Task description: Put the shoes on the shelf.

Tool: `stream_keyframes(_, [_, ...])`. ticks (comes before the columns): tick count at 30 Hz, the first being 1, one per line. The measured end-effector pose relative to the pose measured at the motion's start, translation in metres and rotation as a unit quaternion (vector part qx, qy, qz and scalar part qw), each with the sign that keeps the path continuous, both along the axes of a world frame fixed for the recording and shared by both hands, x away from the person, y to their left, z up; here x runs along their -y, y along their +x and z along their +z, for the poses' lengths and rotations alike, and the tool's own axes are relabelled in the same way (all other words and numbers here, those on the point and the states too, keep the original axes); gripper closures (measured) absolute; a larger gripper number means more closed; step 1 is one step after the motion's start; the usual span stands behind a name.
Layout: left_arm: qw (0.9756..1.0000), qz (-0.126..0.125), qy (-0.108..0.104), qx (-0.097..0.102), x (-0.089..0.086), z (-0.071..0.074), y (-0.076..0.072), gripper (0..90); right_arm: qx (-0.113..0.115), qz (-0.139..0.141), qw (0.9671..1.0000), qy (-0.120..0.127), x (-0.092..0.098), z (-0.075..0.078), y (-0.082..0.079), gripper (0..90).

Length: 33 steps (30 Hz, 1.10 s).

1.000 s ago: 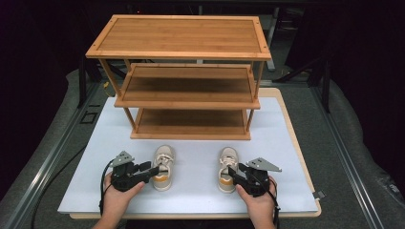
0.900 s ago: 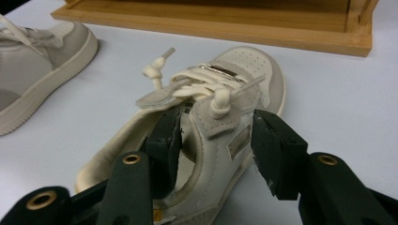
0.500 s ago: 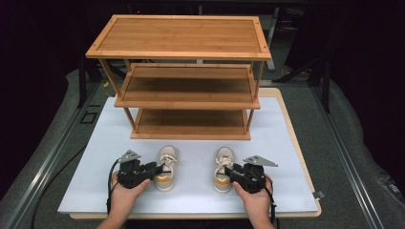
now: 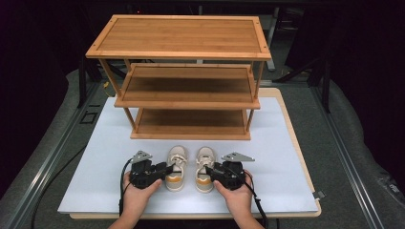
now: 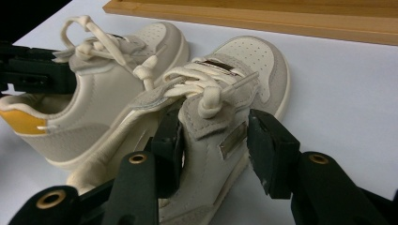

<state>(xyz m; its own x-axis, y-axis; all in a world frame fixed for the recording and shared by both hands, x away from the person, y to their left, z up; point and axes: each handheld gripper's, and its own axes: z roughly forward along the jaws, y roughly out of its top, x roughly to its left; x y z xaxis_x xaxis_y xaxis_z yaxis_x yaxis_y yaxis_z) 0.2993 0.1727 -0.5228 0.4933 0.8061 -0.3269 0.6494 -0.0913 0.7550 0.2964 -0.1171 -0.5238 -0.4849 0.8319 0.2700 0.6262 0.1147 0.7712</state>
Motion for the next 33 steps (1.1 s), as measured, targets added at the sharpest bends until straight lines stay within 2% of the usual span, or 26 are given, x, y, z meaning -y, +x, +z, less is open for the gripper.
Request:
stream_keyframes(7, [0.9998,-0.005,-0.016,-0.003,0.013,-0.002,0.001,60.1,-0.003,0.006,1.0,0.007,-0.002,-0.001,0.002,57.0])
stream_keyframes(14, [0.9998,-0.014,-0.013,-0.001,0.018,-0.002,0.0,60.1,-0.002,0.004,1.0,0.006,-0.006,-0.001,0.002,57.0])
stream_keyframes(19, [0.9998,-0.014,-0.012,0.003,0.018,-0.002,-0.001,60.0,0.006,-0.01,0.9999,-0.004,-0.01,-0.001,-0.002,57.0])
stream_keyframes(20, [0.9998,-0.013,-0.017,0.002,0.017,-0.003,-0.001,59.5,0.011,-0.018,0.9998,0.001,-0.011,-0.002,-0.004,56.4])
stream_keyframes(23, [0.9997,-0.011,-0.024,0.001,0.015,-0.003,-0.001,58.5,0.015,-0.018,0.9997,0.011,-0.01,-0.004,-0.005,55.3])
stream_keyframes(25, [0.9998,-0.008,-0.018,0.008,0.016,-0.004,-0.002,56.2,0.014,-0.02,0.9996,0.012,-0.009,-0.004,-0.005,54.9])
stream_keyframes(28, [0.9998,-0.009,-0.016,0.006,0.016,-0.004,-0.002,53.4,0.015,-0.025,0.9995,0.013,-0.01,-0.003,-0.007,54.3])
stream_keyframes(31, [0.9995,-0.002,-0.03,-0.002,0.017,-0.006,-0.002,52.3,0.012,-0.031,0.9992,0.024,-0.009,-0.002,-0.009,53.1])
stream_keyframes(33, [0.9995,0.002,-0.033,-0.002,0.018,-0.007,-0.002,51.1,0.012,-0.038,0.9987,0.031,-0.011,-0.004,-0.01,51.9])
